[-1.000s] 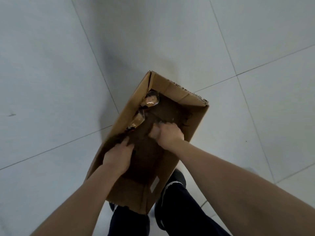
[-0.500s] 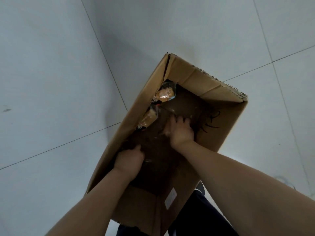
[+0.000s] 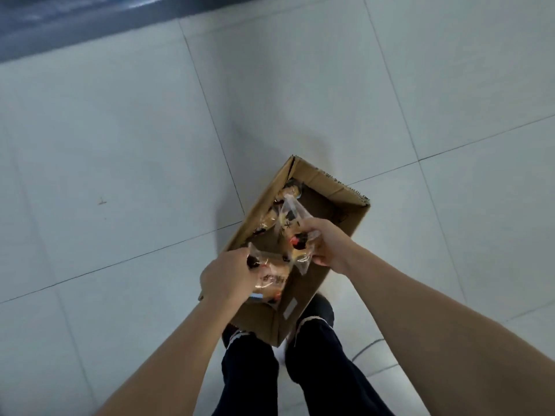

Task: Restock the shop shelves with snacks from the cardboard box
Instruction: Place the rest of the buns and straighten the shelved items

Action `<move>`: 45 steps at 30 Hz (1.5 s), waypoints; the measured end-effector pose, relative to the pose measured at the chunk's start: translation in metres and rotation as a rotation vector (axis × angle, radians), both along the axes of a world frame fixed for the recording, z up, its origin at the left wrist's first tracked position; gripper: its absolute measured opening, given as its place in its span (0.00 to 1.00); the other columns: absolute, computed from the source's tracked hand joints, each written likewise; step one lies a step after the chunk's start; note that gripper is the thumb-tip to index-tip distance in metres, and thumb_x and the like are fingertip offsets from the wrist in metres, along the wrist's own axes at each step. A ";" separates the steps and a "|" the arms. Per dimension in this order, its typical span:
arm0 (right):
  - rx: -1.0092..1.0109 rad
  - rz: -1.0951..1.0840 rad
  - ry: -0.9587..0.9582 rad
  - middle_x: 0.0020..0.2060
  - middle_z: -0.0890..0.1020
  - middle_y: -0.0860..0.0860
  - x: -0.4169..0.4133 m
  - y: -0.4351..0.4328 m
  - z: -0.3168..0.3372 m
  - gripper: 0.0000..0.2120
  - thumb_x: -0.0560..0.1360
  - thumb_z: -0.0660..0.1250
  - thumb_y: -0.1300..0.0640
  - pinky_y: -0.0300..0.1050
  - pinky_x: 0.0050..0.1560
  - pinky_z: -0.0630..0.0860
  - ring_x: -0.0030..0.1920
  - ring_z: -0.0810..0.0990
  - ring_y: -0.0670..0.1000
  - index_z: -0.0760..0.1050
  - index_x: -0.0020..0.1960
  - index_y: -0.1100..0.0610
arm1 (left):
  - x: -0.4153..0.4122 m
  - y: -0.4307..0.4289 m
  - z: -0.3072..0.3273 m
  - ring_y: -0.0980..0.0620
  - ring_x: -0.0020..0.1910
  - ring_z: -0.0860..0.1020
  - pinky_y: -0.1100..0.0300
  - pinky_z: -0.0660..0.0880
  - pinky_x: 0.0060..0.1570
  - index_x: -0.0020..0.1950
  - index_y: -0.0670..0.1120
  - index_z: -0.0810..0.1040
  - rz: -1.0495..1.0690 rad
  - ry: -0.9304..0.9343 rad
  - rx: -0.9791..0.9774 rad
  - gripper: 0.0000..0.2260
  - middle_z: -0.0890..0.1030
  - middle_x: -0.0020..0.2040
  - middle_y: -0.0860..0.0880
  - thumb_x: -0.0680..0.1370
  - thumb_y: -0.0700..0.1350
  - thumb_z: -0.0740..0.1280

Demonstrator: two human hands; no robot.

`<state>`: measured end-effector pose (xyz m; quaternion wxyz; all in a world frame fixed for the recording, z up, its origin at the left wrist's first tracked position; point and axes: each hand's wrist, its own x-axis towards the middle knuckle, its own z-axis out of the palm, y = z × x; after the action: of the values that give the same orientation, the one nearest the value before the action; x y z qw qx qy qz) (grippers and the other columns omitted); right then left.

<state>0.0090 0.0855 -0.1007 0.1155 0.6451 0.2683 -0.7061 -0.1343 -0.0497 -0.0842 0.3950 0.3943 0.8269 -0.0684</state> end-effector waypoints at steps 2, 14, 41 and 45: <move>0.017 -0.029 0.032 0.53 0.82 0.56 -0.001 0.000 0.034 0.19 0.72 0.64 0.51 0.49 0.52 0.71 0.52 0.80 0.55 0.73 0.61 0.56 | -0.014 -0.007 0.031 0.53 0.41 0.80 0.60 0.76 0.38 0.52 0.55 0.74 0.093 -0.017 -0.014 0.16 0.80 0.40 0.56 0.74 0.65 0.64; -0.035 -0.028 0.525 0.49 0.80 0.59 -0.087 0.011 0.265 0.23 0.61 0.68 0.55 0.54 0.56 0.72 0.49 0.77 0.59 0.78 0.55 0.60 | -0.099 -0.054 0.238 0.48 0.49 0.78 0.59 0.71 0.45 0.49 0.46 0.78 0.840 -0.440 0.272 0.08 0.80 0.49 0.47 0.74 0.47 0.73; 0.131 0.976 0.826 0.47 0.83 0.53 -0.251 -0.211 0.574 0.28 0.64 0.72 0.35 0.47 0.55 0.75 0.49 0.80 0.53 0.76 0.55 0.53 | -0.092 -0.304 0.563 0.38 0.50 0.76 0.43 0.70 0.53 0.53 0.35 0.82 1.464 -0.470 1.229 0.23 0.79 0.54 0.30 0.65 0.47 0.79; 0.167 1.116 1.011 0.54 0.83 0.51 -0.261 -0.290 0.612 0.18 0.70 0.73 0.46 0.54 0.63 0.75 0.56 0.81 0.52 0.75 0.57 0.48 | -0.085 -0.357 0.596 0.42 0.37 0.83 0.53 0.80 0.39 0.45 0.35 0.82 1.609 -0.365 1.422 0.07 0.84 0.43 0.37 0.73 0.40 0.71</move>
<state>-0.2525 -0.2049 0.5108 0.2695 0.0177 0.6278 -0.7301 -0.2191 -0.4062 0.5117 0.1225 -0.1201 0.6223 0.7638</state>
